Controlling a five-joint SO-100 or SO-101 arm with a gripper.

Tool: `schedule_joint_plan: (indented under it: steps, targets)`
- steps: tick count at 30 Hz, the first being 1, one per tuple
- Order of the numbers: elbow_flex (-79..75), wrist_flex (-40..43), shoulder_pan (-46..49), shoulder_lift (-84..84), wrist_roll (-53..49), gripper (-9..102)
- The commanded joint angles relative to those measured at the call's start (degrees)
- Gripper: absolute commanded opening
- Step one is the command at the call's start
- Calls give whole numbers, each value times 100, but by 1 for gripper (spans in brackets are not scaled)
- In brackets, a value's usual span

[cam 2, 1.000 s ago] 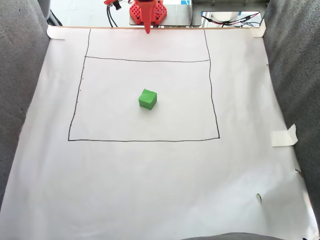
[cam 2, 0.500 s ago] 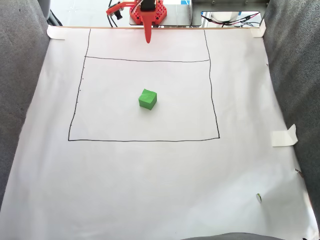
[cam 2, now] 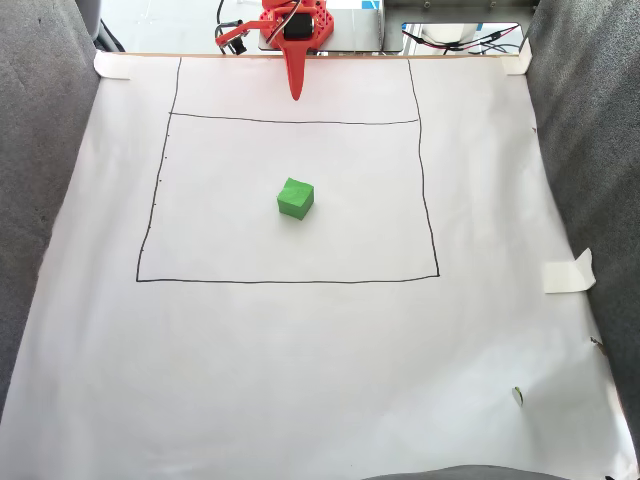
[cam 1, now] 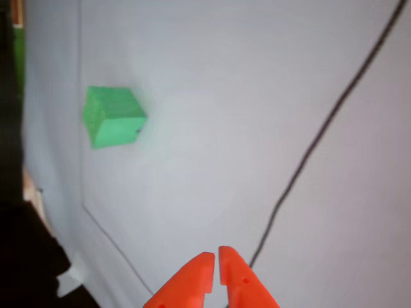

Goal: Grasp the colored block, Place it on the black dot, and then return the arm to the default position.

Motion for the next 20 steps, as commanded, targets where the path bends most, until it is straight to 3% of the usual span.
schedule_joint_plan:
  steps: [1, 20]
  targets:
    - [-44, 211, -70, 35, 18, 0]
    - [-70, 413, -44, 35, 70, 0]
